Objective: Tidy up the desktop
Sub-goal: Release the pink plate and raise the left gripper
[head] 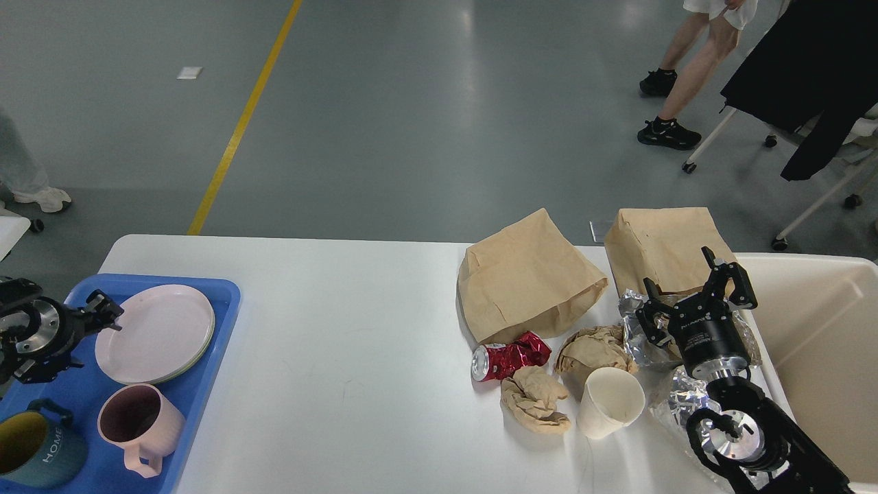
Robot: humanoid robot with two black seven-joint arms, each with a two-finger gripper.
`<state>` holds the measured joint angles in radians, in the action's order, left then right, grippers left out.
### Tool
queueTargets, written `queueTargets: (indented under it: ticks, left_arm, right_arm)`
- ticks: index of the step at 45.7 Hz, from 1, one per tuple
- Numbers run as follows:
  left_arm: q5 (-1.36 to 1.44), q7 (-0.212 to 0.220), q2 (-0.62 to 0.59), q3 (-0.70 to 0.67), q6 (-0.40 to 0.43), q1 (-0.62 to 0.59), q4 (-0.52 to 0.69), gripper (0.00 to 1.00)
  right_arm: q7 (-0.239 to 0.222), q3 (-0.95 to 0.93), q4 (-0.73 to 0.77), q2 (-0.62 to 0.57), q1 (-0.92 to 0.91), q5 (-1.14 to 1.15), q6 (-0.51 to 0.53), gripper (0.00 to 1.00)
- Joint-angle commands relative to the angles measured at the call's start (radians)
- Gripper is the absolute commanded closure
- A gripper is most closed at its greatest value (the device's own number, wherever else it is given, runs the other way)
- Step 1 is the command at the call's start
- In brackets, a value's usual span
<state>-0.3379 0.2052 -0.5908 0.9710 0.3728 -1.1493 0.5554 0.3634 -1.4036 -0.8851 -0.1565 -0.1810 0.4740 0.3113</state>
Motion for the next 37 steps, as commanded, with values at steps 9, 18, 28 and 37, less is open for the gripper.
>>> queueTargets:
  ticks: [9,18,28,37]
  left_arm:
    - [0.003,-0.018,-0.138,-0.527,0.054,0.008,0.001,0.03]
    - [0.003,-0.021,-0.086,-1.159,0.074,0.193,0.001,0.03]
    - [0.011,-0.055,0.115,-1.732,0.061,0.401,0.003,0.03]
    - [0.121,-0.156,0.197,-1.883,0.049,0.561,0.127,0.03]
  right_arm:
    - [0.000,0.000,0.000,0.000,0.000,0.000,0.000,0.00]
    - [0.000,0.000,0.000,0.000,0.000,0.000,0.000,0.00]
    - [-0.001,0.000,0.000,0.000,0.000,0.000,-0.001,0.00]
    - [0.000,0.000,0.000,0.000,0.000,0.000,-0.001,0.00]
